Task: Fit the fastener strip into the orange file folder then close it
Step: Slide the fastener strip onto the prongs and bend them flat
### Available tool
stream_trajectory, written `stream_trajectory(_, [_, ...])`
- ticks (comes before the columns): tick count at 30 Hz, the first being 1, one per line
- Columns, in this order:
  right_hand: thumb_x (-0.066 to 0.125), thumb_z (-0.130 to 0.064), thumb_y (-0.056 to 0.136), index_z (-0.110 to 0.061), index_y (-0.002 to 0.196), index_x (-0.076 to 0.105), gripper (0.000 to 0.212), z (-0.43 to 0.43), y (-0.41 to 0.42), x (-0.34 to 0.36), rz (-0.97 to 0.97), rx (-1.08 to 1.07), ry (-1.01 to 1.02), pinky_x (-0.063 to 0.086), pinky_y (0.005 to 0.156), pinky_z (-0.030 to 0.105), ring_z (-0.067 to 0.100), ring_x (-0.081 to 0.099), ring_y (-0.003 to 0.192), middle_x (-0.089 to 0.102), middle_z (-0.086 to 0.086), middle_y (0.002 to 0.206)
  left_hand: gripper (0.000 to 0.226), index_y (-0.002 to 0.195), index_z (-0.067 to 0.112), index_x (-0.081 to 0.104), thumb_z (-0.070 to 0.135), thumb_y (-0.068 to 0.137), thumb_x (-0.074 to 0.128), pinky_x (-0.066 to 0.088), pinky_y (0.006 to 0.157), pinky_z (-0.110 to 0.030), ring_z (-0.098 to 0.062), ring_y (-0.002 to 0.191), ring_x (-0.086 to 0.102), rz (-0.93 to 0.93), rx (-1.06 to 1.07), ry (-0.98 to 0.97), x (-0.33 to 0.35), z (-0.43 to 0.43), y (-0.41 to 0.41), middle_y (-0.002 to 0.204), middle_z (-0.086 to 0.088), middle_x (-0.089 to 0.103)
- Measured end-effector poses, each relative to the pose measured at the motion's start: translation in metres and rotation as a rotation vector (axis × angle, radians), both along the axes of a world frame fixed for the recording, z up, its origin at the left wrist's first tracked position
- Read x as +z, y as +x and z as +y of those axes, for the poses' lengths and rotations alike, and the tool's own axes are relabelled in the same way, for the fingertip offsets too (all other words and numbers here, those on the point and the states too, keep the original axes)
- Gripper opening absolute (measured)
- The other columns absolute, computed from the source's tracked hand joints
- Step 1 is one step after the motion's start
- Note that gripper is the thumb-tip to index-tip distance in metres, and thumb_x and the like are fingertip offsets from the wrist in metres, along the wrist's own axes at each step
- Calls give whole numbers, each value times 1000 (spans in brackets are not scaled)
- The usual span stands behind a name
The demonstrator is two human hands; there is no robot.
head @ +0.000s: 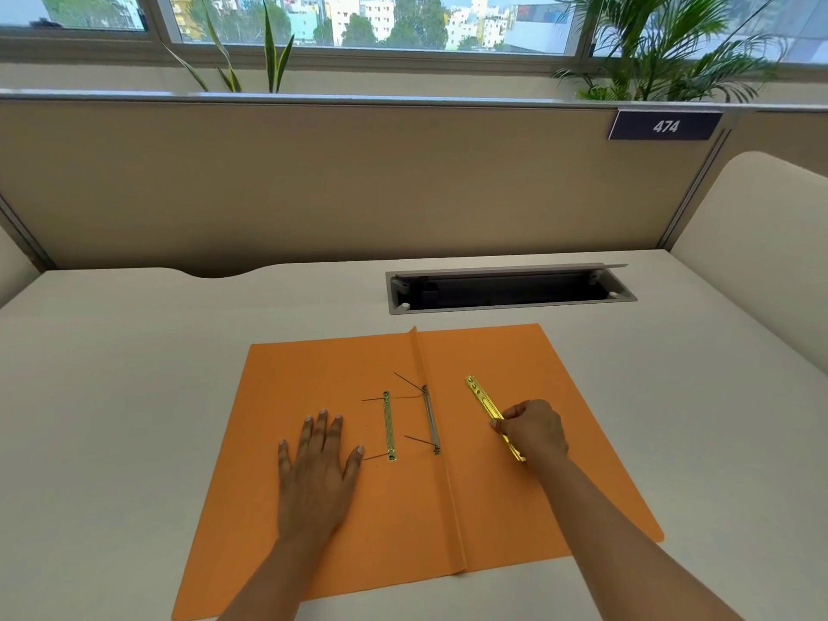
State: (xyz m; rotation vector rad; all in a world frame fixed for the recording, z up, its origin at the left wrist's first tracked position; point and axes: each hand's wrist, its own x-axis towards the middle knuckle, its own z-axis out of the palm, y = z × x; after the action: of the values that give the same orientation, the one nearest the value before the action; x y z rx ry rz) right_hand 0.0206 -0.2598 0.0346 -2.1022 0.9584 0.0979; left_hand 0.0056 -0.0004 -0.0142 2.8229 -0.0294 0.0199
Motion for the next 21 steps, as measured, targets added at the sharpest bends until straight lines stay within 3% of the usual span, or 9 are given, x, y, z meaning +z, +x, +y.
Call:
stream_trajectory(4, [77,-21,72,-17,89,64,22,1,-3,-2,-53,3,5,40,71,30,24,59,92,60,2,90,62,149,26,10,52,95,23,-5,118,-43,-13,148,-1,-8,3,-4,1,0,0,160,4,4])
stream_trajectory(9, [79,-13,69,-16,66,60,19,-1,-8,-2,-147,4,76,41,64,28,23,58,74,63,6,78,61,149,27,11,53,95,24,-6,118,-42,-12,147,-2,22,-10,-20,0,2,2,160,5,4])
stream_trajectory(12, [77,-9,71,-6,78,68,12,1,-15,-5,-202,-19,126,40,61,24,18,55,67,62,6,74,59,148,27,18,50,95,31,-6,118,-42,-12,147,0,58,-16,-104,4,4,6,160,5,8])
stream_trajectory(14, [74,-7,74,-3,85,70,12,7,-18,-3,-227,-31,185,49,63,30,19,54,62,62,8,72,54,145,24,29,44,96,38,-5,118,-41,-13,147,4,85,4,-219,10,4,9,159,3,14])
stream_trajectory(17, [68,-3,78,-2,87,69,9,20,-21,4,-266,-28,270,54,67,37,21,56,57,62,8,69,44,135,14,47,31,95,47,6,118,-39,-18,146,15,102,57,-432,24,-2,15,155,-5,27])
stream_trajectory(21, [64,0,80,-5,84,67,7,47,-20,20,-360,55,322,51,52,21,13,56,52,61,1,65,30,117,9,63,22,91,57,35,100,-29,-24,126,48,62,133,-694,45,-19,17,136,-11,54])
